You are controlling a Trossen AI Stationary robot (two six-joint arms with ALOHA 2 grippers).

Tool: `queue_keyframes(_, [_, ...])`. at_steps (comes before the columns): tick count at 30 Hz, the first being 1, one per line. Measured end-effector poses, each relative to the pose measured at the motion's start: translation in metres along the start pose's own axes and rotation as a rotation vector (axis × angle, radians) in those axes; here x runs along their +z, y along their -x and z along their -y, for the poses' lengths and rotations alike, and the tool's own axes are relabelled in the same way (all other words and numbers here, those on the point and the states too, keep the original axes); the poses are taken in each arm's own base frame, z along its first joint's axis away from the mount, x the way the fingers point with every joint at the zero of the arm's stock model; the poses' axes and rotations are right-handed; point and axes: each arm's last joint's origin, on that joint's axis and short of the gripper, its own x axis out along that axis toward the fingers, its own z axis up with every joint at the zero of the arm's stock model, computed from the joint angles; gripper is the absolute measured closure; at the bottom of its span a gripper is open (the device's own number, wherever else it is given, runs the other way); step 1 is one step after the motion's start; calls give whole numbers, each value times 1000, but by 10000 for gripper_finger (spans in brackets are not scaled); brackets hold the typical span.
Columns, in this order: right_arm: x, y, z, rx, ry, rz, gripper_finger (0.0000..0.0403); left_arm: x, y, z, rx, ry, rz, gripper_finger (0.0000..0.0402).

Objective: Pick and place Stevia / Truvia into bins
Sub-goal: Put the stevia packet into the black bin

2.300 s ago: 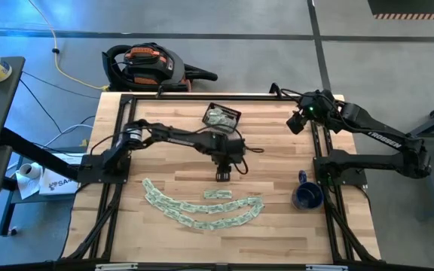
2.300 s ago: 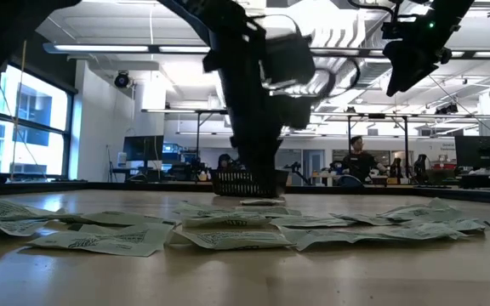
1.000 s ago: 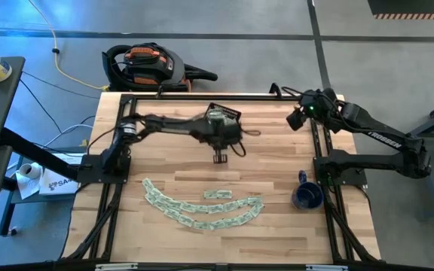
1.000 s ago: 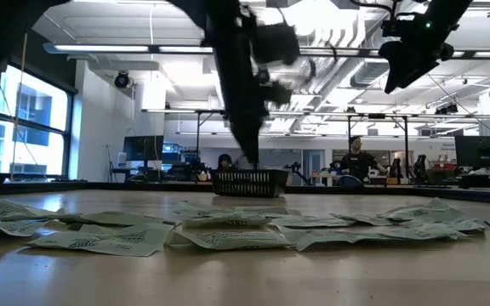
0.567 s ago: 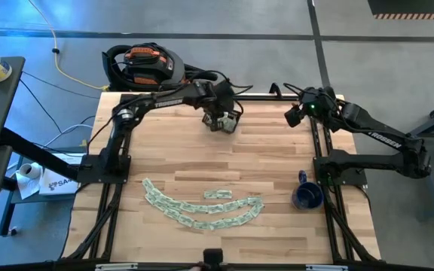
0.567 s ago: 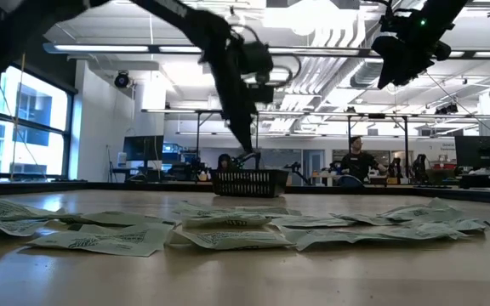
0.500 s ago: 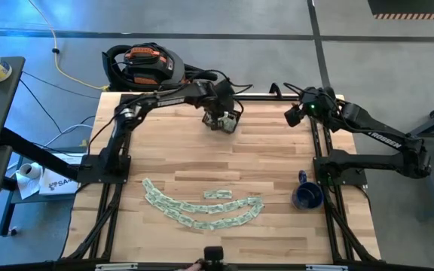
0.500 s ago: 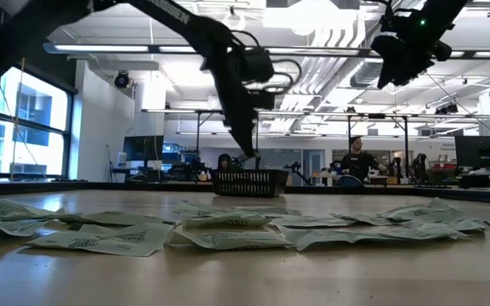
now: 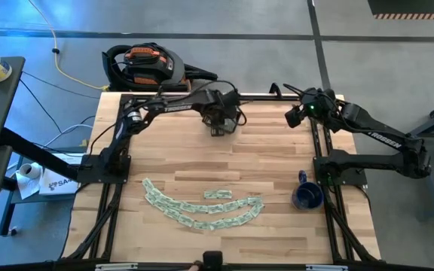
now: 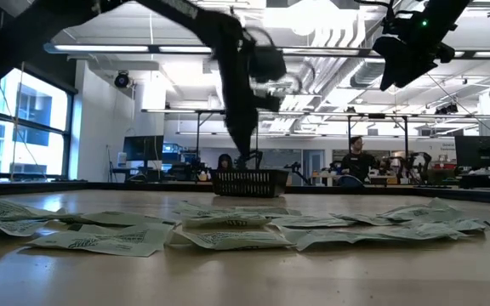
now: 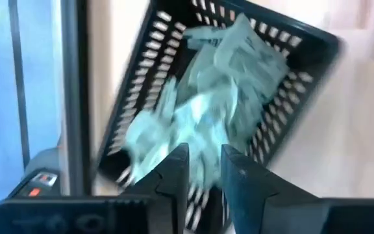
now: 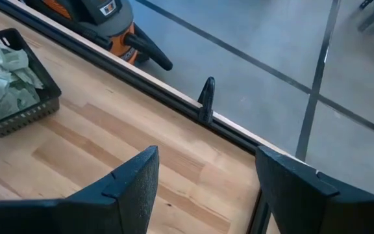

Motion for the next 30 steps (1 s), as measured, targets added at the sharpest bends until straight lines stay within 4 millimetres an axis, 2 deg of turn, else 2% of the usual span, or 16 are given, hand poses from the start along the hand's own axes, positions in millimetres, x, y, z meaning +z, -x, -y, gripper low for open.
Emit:
queue_keyframes(2, [0, 0, 0, -1, 5, 0, 157, 1, 18, 0, -13, -9, -20, 270])
queue_keyframes(5, [0, 0, 0, 4, 10, -1, 157, 2, 34, 7, -105, 58, -63, 267])
queue_keyframes(7, [0, 0, -1, 29, 27, -7, 157, 2, 48, 18, -248, 106, -75, 269])
queue_keyframes(10, [0, 0, -3, 86, 61, -13, 157, 2, 61, 45, -506, 69, -68, 276])
queue_keyframes(13, [0, -1, -5, 136, 90, -22, 157, 7, 62, 85, -591, -43, -64, 283])
queue_keyframes(18, [0, -6, -10, 202, 140, -56, 157, 0, 49, 156, -618, -180, -131, 282])
queue_keyframes(21, [0, -9, -14, 236, 179, -74, 157, -6, 46, 197, -595, -205, -130, 278])
queue_keyframes(23, [0, -12, -16, 252, 203, -87, 157, -7, 44, 217, -593, -145, -101, 275])
queue_keyframes(27, [2, -19, -21, 272, 259, -89, 157, -8, 37, 218, -550, 53, -80, 257])
queue_keyframes(30, [4, -25, -27, 304, 293, -87, 157, -12, 34, 222, -489, 92, -108, 232])
